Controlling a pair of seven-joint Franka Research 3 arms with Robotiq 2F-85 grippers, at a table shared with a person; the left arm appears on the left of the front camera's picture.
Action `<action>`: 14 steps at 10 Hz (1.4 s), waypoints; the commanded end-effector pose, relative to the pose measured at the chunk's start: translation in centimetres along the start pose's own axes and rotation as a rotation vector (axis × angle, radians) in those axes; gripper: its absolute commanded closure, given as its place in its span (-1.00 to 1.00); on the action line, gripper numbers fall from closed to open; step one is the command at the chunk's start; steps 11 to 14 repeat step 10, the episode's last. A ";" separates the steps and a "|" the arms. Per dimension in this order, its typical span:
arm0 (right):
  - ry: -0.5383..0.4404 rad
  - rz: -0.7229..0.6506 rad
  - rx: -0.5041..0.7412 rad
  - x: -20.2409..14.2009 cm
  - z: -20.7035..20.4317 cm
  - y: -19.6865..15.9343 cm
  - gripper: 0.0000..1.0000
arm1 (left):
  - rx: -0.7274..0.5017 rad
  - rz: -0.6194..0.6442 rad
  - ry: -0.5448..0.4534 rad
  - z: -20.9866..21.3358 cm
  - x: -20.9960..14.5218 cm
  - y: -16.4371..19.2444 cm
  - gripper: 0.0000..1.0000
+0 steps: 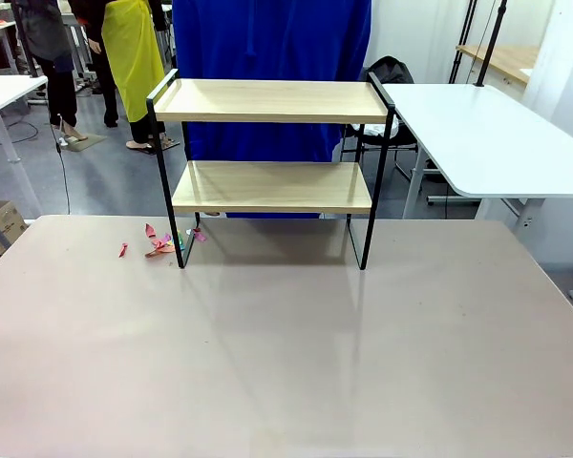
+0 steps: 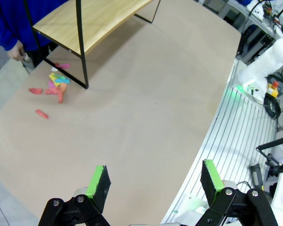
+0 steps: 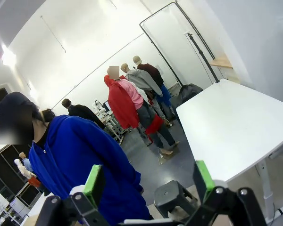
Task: Clean the shelf.
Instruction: Hand the Duster back to the human.
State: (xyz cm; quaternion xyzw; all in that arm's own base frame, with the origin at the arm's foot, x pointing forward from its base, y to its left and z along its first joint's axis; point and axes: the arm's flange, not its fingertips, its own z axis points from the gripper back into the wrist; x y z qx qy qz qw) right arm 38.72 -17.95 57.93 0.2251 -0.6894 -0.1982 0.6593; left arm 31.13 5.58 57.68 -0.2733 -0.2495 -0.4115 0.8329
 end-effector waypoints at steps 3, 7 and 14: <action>-0.009 0.010 0.001 -0.1 0.1 0.0 -1.00 | -0.010 0.005 -0.014 0.1 0.3 -0.1 -1.00; -0.009 0.010 0.001 -0.1 0.1 0.0 -1.00 | -0.010 0.005 -0.014 0.1 0.3 -0.1 -1.00; -0.009 0.010 0.001 -0.1 0.1 0.0 -1.00 | -0.010 0.005 -0.014 0.1 0.3 -0.1 -1.00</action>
